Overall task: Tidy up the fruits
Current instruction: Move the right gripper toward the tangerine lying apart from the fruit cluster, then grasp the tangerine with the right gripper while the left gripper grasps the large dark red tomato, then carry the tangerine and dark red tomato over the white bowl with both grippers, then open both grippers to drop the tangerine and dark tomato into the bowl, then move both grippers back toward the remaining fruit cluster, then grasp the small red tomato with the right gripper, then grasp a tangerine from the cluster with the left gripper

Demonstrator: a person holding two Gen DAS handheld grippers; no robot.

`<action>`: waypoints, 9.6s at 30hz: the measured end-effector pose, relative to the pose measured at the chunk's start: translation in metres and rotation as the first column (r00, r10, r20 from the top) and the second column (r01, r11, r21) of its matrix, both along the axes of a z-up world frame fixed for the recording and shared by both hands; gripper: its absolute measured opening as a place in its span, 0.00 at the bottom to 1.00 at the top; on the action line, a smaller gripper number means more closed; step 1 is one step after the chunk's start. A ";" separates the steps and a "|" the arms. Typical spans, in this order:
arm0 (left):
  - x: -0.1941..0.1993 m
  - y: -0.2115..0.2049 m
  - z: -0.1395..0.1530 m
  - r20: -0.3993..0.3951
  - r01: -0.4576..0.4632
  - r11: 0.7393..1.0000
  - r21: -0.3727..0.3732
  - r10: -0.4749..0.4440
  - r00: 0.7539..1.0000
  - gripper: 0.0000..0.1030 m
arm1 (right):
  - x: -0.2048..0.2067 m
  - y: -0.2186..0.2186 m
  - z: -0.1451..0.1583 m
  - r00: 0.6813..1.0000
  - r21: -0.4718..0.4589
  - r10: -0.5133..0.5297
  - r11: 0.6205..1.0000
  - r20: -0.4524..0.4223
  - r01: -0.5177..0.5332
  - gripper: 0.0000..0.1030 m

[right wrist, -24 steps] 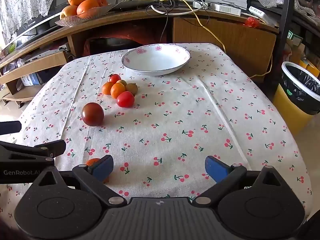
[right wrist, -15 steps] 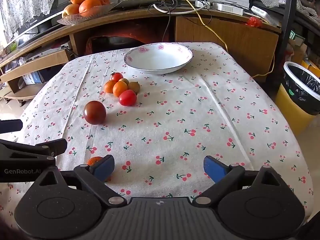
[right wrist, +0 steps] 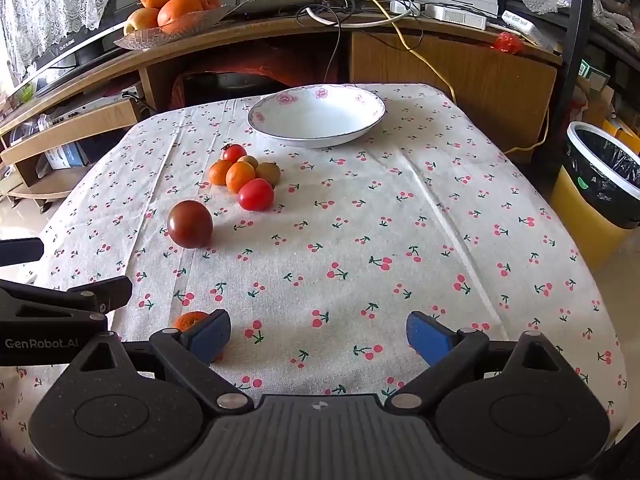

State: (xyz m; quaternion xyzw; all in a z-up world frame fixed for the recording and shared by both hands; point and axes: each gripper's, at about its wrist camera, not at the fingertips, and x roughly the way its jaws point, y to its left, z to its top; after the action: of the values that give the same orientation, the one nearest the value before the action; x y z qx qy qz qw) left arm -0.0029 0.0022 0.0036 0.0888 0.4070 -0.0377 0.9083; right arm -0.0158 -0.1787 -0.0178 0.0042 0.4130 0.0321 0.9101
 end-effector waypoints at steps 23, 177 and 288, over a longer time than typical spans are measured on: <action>0.000 0.000 -0.002 -0.005 0.007 1.000 0.014 -0.007 1.000 1.00 | 0.001 0.003 -0.001 1.000 0.002 0.010 1.000 -0.007 -0.010 0.87; 0.225 -0.052 0.002 -0.060 0.256 0.957 -0.134 -0.265 0.962 0.55 | 0.226 -0.033 0.014 0.988 0.000 0.153 0.988 -0.009 -0.153 0.44; 0.160 -0.055 -0.024 -0.136 0.482 0.868 -0.121 -0.496 0.858 0.61 | 0.157 -0.025 -0.006 0.927 0.096 0.304 0.952 -0.221 -0.289 0.29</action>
State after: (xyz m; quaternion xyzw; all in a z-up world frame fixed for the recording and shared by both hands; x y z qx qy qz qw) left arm 0.1573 -0.0531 -0.0202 0.1483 0.4420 -0.2909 0.8355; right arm 0.1411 -0.2032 -0.0236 -0.0263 0.5117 0.1814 0.8394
